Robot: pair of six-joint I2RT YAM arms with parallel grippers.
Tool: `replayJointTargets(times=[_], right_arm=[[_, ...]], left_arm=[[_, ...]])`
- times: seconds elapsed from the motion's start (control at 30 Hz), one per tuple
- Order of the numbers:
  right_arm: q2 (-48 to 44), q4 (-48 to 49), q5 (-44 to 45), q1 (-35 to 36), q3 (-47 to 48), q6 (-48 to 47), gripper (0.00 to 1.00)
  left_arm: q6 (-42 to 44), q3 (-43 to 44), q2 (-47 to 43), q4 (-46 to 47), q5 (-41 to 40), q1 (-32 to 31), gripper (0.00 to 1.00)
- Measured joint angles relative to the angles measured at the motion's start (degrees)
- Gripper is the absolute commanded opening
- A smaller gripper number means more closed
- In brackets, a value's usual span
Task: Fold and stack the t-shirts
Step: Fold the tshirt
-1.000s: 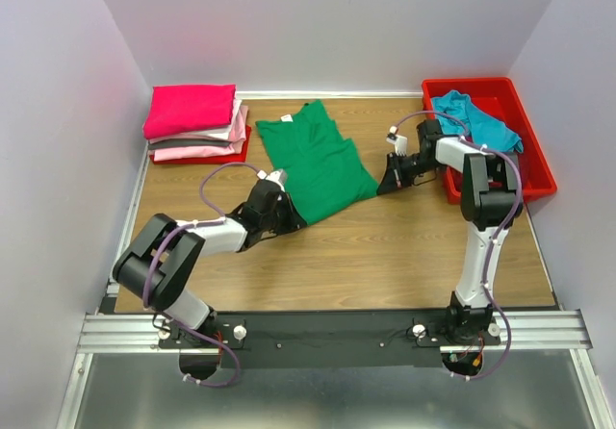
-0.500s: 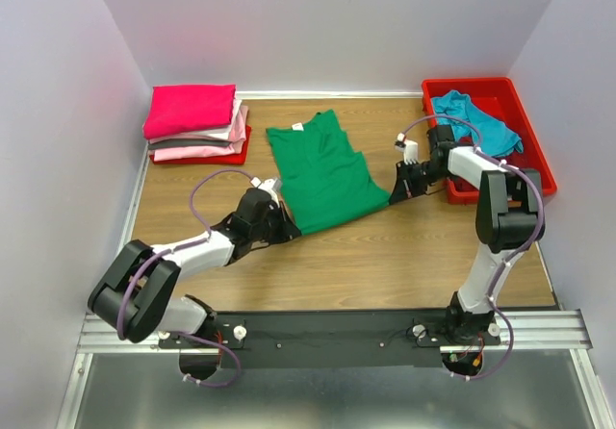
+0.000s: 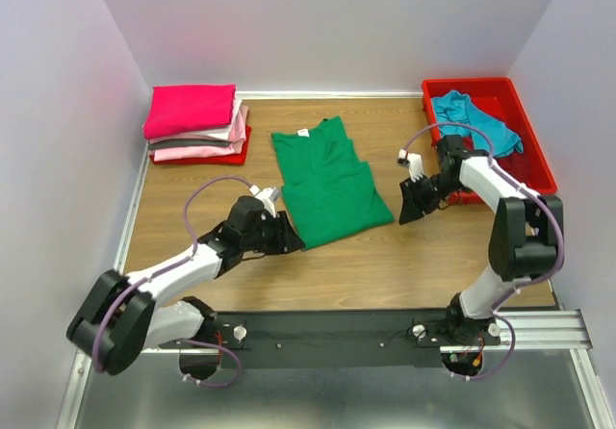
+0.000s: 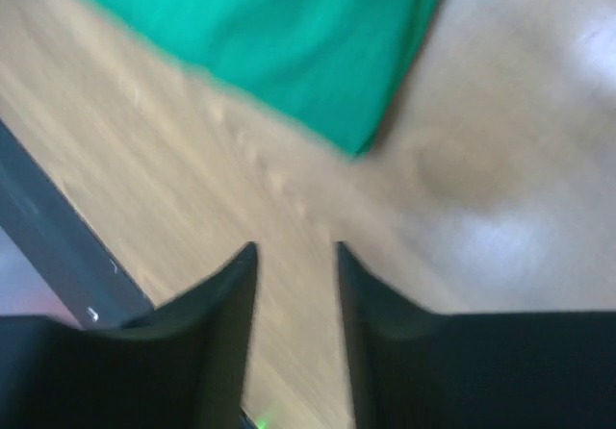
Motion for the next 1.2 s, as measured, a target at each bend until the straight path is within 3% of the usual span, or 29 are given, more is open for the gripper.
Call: replayJointTargets(times=[0.03, 0.23, 0.27, 0.3, 0.43, 0.5, 0.57, 0.67, 0.9, 1.03, 1.2], right_arm=[[-1.36, -0.79, 0.35, 0.0, -0.68, -0.96, 0.57], [-14.64, -7.93, 2.64, 0.0, -2.23, -11.8, 0.71], [-15.89, -8.31, 2.27, 0.0, -1.75, -13.64, 0.78], [-17.53, -8.74, 1.55, 0.0, -0.83, -16.0, 1.0], [-25.16, -6.45, -7.08, -0.11, -3.39, -31.78, 1.0], [-28.37, -5.88, -11.69, -0.04, -7.34, -38.93, 0.93], [-27.67, -6.1, -15.37, 0.63, -8.39, -44.5, 0.88], [-18.67, -5.4, -17.64, 1.36, -7.37, -54.51, 0.84], [-14.6, 4.87, -12.79, 1.81, -15.58, -60.28, 0.83], [-13.7, 9.77, -10.51, 2.69, -16.98, -60.5, 0.81], [-10.67, 16.96, -6.91, 6.23, -17.84, -59.6, 0.8]], left_arm=[[-0.09, -0.07, -1.9, -1.49, 0.59, -0.52, 0.61], [0.59, 3.37, -18.25, -11.52, 1.84, -2.36, 0.72], [1.86, 6.12, -20.33, -13.92, 1.2, -2.36, 0.73], [4.22, 9.2, -21.73, -15.13, 0.0, -2.38, 0.73], [17.66, 18.01, -23.08, -12.24, -2.34, -2.54, 0.9], [26.77, 19.58, -23.37, -8.66, -3.23, -2.6, 0.97], [34.84, 19.1, -23.3, -6.29, -4.09, -2.67, 0.96], [46.86, 17.16, -20.24, -4.35, -5.4, -3.89, 0.92], [65.85, 3.34, -12.87, -4.02, -13.35, -25.4, 0.93], [70.49, 2.01, -8.87, -2.8, -16.55, -26.73, 0.92], [74.42, 2.67, 3.04, 3.06, -19.06, -27.06, 0.91]])
